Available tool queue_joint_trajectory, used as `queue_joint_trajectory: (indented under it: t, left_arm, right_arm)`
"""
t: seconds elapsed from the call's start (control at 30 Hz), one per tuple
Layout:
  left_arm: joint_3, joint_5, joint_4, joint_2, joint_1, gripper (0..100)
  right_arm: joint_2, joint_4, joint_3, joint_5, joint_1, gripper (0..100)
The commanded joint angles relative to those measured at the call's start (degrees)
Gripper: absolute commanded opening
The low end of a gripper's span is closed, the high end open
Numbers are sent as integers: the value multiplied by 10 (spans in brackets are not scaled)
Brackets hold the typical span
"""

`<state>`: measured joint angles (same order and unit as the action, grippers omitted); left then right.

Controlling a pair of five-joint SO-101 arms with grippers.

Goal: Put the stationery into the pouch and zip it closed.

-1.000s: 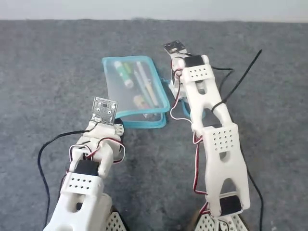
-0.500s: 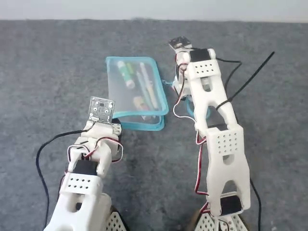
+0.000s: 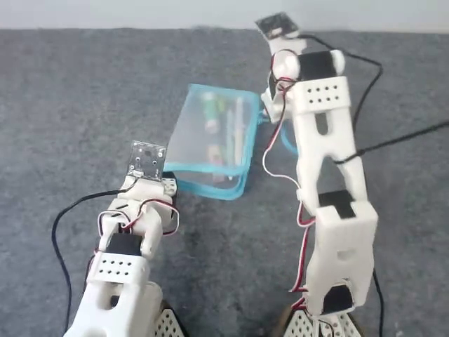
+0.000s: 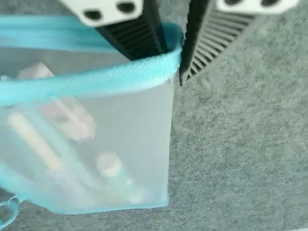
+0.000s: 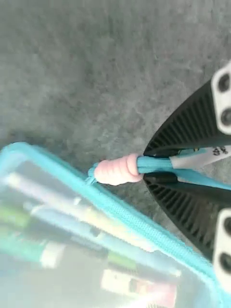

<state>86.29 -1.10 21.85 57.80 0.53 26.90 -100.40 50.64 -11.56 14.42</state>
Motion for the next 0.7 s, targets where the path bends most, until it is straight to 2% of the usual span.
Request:
queue_joint_trajectory:
  t: [0.0,0.17,0.27,0.4,0.67]
  left_arm:
    - [-12,-3,-24,-2,4,13]
    - [-15,-3,-21,1,7,17]
    - [-16,-3,-20,2,22,67]
    - [-19,-3,-22,2,33,121]
    - [-22,-3,-20,2,33,123]
  right_arm:
    - [-113,-25,-14,-7,6,6]
    - [-218,-22,-109,-18,51,6]
    - [-285,-22,-137,-18,72,6]
    - [-342,-22,-152,-18,73,6]
    - [-388,-22,-184,-19,77,6]
